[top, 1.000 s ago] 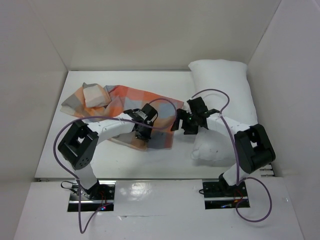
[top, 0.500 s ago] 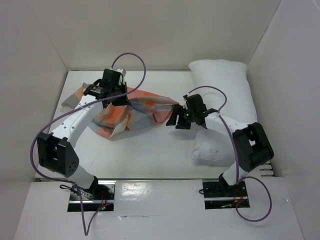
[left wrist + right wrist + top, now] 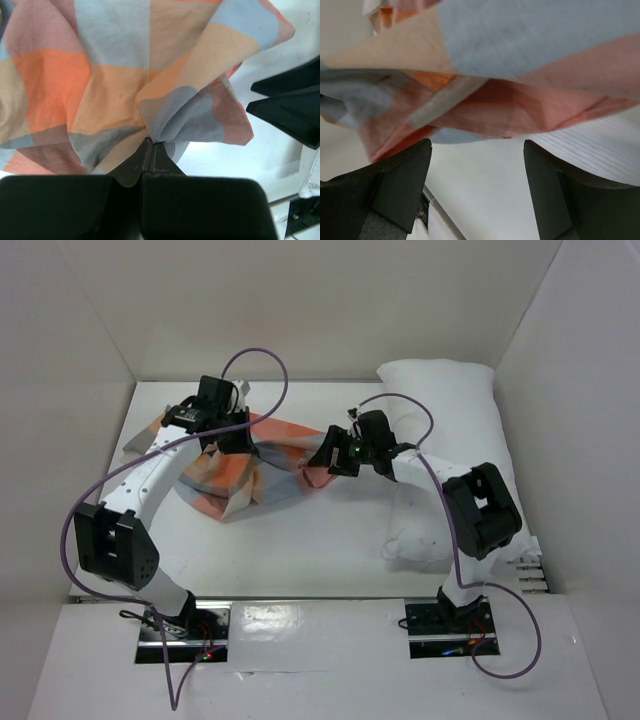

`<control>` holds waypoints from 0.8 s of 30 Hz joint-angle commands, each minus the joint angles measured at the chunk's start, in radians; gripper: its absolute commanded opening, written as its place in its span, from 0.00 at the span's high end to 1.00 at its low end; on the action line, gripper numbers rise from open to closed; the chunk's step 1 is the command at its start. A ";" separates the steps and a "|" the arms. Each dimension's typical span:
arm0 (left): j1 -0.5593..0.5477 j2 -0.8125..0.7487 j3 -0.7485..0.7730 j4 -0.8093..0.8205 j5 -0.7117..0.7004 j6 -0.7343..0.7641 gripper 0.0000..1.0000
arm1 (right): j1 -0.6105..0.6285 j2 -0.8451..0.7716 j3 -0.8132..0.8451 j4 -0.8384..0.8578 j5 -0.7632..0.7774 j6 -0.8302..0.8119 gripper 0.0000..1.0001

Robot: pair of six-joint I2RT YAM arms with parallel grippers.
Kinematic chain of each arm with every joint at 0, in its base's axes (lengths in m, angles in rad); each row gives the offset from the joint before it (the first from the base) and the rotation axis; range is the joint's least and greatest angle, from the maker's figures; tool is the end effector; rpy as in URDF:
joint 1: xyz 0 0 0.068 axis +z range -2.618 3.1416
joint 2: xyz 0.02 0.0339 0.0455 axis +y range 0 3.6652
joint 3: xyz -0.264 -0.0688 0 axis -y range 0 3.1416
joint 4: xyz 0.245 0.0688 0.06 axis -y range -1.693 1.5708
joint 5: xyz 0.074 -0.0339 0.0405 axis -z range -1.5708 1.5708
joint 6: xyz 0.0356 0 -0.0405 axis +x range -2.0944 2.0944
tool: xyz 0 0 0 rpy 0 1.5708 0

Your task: Put the pillow into the pillowcase

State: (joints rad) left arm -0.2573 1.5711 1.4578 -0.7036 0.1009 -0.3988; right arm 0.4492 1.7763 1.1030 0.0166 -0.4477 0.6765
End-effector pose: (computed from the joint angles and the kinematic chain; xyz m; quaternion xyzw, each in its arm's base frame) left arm 0.3329 -0.0913 0.3296 -0.0471 0.9276 -0.1628 0.3329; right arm 0.3418 0.1819 0.2013 0.0019 0.8804 0.3981 0.2576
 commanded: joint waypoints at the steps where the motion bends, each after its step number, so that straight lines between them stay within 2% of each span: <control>1: 0.006 0.003 0.016 -0.042 0.049 0.038 1.00 | 0.003 -0.014 0.031 0.149 -0.045 0.052 0.18; 4: 0.006 -0.068 -0.060 -0.042 0.059 0.026 1.00 | -0.007 0.003 0.043 0.134 -0.003 0.052 0.14; 7: 0.006 -0.121 -0.085 -0.033 0.059 0.026 1.00 | -0.007 0.067 0.087 0.134 -0.061 0.078 0.10; 12: 0.006 -0.161 -0.085 -0.054 0.059 0.026 1.00 | -0.007 0.089 0.014 0.339 -0.040 0.136 0.06; 16: 0.006 -0.191 -0.103 -0.079 0.059 0.026 1.00 | -0.029 0.114 0.029 0.329 -0.017 0.127 0.04; 20: 0.006 -0.233 -0.149 -0.097 0.048 0.060 1.00 | -0.029 0.124 0.011 0.396 0.009 0.152 0.05; 21: 0.006 -0.233 -0.149 -0.097 0.037 0.060 1.00 | -0.029 0.138 0.011 0.396 0.009 0.161 0.11; 22: 0.006 -0.243 -0.168 -0.097 0.027 0.060 1.00 | -0.029 0.138 0.023 0.396 0.021 0.161 0.45; 24: 0.006 -0.243 -0.180 -0.106 -0.003 0.060 1.00 | -0.029 0.138 0.043 0.369 0.021 0.161 0.89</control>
State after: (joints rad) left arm -0.2565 1.3525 1.2953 -0.7914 0.1291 -0.3664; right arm 0.4271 1.8996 1.1202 0.3317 -0.4557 0.8215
